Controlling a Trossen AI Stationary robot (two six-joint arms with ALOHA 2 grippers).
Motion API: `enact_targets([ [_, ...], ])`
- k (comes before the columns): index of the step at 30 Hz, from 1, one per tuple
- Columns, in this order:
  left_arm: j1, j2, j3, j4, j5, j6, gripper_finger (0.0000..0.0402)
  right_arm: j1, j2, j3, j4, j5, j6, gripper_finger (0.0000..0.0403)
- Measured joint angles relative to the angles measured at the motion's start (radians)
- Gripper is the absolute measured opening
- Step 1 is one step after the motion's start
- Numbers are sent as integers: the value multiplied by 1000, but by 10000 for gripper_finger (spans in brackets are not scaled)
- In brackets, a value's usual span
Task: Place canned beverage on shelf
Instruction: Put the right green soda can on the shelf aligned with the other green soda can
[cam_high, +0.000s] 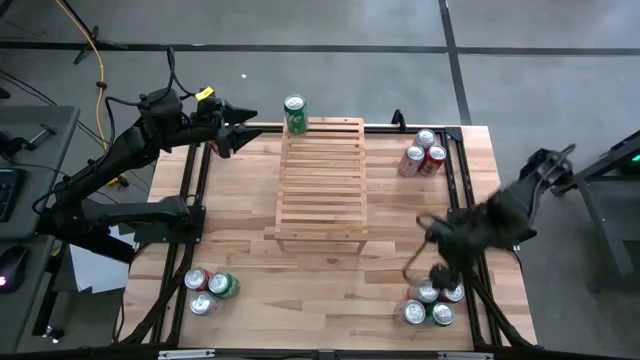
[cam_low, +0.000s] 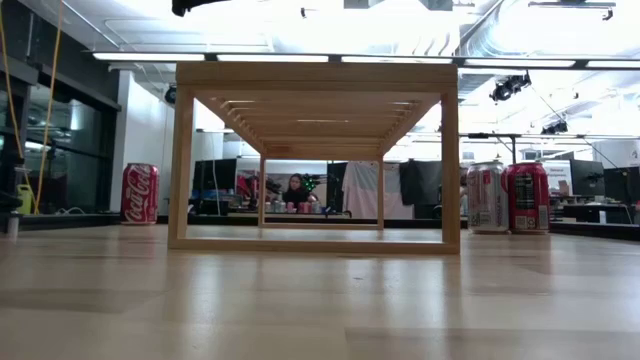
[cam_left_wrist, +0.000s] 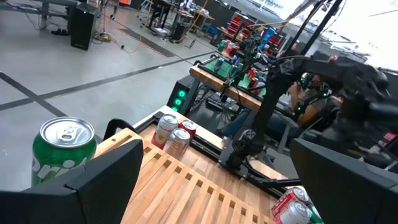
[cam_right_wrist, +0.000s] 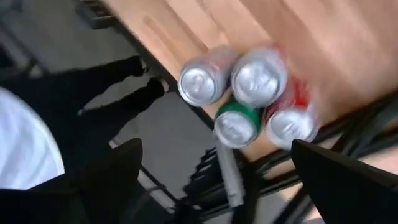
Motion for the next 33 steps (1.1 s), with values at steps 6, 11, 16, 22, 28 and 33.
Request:
enact_targets([
  [6,0,0,0,0,0,-18,400,165,167,-1,38,-7,486,397],
  [11,0,0,0,0,0,-16,400,231,297,-1,182,-13,690,397],
  [16,0,0,0,0,0,-17,400,250,391,-1,205,-70,720,397],
  [22,0,0,0,1,0,-25,400,248,427,-2,118,-64,724,397],
  [28,0,0,0,1,0,-25,400,248,429,-2,-3,-67,728,397],
  [33,0,0,0,2,0,-25,400,246,430,-34,43,-54,731,397],
])
